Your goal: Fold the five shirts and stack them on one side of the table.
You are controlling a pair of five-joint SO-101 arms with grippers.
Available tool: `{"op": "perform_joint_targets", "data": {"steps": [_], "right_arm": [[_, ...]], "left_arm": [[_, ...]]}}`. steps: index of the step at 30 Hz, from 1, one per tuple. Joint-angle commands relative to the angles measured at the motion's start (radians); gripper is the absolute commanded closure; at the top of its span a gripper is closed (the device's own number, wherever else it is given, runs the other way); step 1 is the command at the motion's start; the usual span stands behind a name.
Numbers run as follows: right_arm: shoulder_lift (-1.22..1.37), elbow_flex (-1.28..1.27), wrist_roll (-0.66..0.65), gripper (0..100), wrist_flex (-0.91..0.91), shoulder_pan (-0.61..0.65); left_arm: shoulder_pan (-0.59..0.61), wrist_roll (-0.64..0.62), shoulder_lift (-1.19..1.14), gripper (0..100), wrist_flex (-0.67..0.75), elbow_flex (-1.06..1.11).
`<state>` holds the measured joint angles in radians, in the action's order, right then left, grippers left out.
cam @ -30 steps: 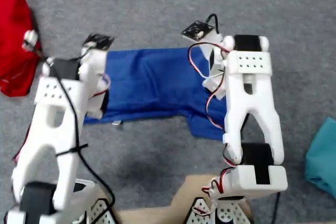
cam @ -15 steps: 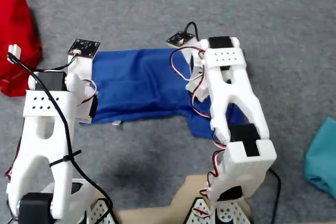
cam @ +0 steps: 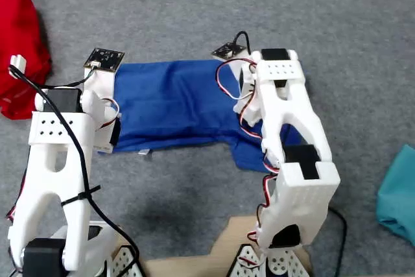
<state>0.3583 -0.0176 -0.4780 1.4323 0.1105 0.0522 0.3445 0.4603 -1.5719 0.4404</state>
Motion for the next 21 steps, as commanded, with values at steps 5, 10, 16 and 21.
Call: {"op": "perform_joint_targets", "data": {"steps": [5, 10, 16, 21], "right_arm": [[-0.002, 0.036, 0.003, 97.4, -0.005, -0.031], [-0.004, 0.033, 0.003, 99.0, -0.005, -0.033], [-0.01, 0.079, 0.0, 99.3, 0.087, -0.035], [-0.01, 0.191, 0.0, 99.3, 0.169, -0.062]], "left_arm": [[0.009, 0.006, 0.031, 98, 0.012, -0.005], [0.011, 0.006, 0.031, 98, 0.009, -0.003], [0.012, 0.006, 0.031, 98, 0.005, -0.003], [0.012, 0.006, 0.031, 98, 0.005, -0.003]]}}
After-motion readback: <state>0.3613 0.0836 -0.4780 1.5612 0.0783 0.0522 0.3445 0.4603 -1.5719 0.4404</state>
